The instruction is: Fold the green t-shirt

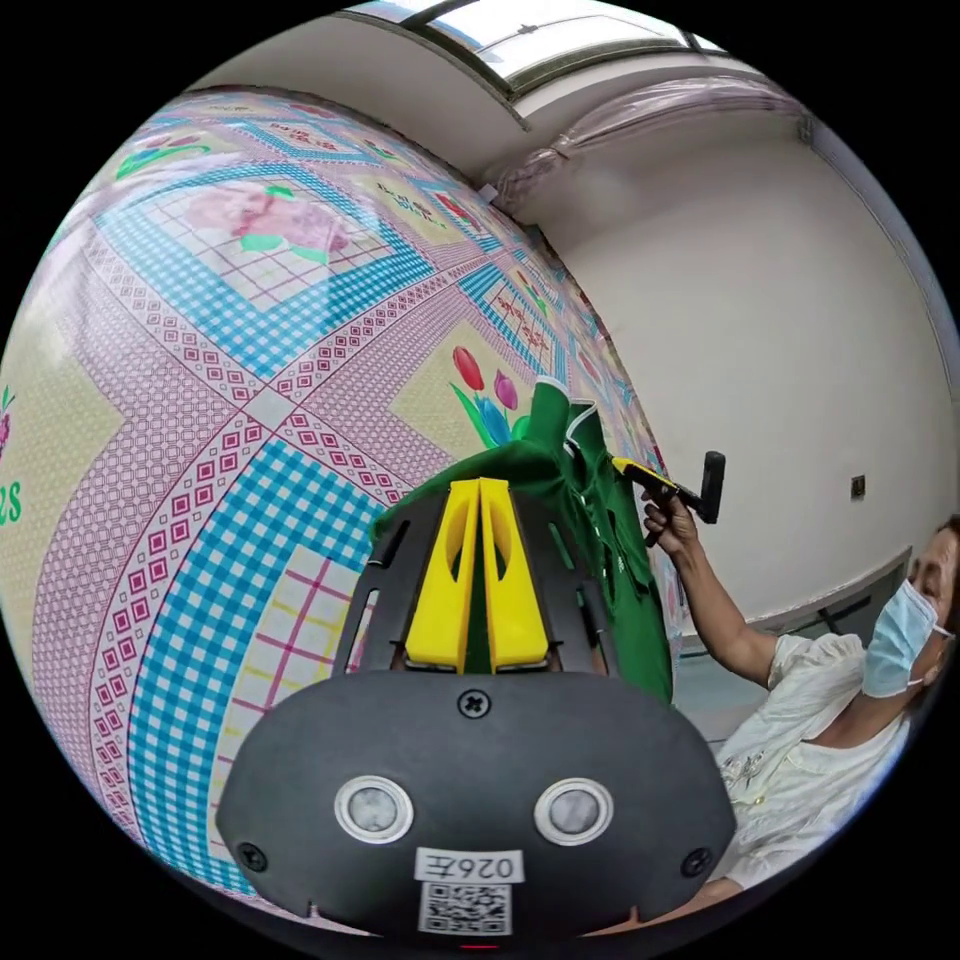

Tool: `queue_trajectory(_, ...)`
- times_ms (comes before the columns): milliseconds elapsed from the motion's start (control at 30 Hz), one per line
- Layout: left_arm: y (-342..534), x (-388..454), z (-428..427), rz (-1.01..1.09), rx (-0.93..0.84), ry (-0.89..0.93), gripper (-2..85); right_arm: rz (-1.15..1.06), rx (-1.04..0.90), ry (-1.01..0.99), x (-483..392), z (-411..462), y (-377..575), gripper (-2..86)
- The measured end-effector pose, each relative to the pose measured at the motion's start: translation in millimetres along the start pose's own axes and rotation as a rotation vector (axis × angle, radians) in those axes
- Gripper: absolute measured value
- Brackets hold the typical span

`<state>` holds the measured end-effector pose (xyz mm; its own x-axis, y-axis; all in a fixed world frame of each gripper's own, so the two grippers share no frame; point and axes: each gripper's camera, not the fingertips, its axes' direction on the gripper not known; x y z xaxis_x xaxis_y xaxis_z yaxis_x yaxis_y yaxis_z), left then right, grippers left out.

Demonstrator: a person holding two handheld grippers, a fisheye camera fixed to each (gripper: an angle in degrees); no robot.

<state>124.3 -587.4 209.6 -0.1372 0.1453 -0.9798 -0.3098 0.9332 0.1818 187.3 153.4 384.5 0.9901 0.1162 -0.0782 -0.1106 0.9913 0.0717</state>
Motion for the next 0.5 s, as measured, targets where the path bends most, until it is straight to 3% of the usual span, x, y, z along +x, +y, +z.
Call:
queue_trajectory(167,82.2,22.6,-58.4,0.100,0.269,0.271,-1.0,0.091,0.209,-0.120,8.7,-79.1,70.7,-0.9)
queue_trajectory(300,166.8,58.4,-120.8,0.175,0.484,0.348,-0.9,0.119,0.355,-0.151,3.3,-142.4,149.3,-0.9)
queue_trajectory(500,331.4,181.4,-238.8,0.390,0.762,0.249,-0.5,-0.007,0.614,0.194,-72.2,-289.7,288.2,-0.9)
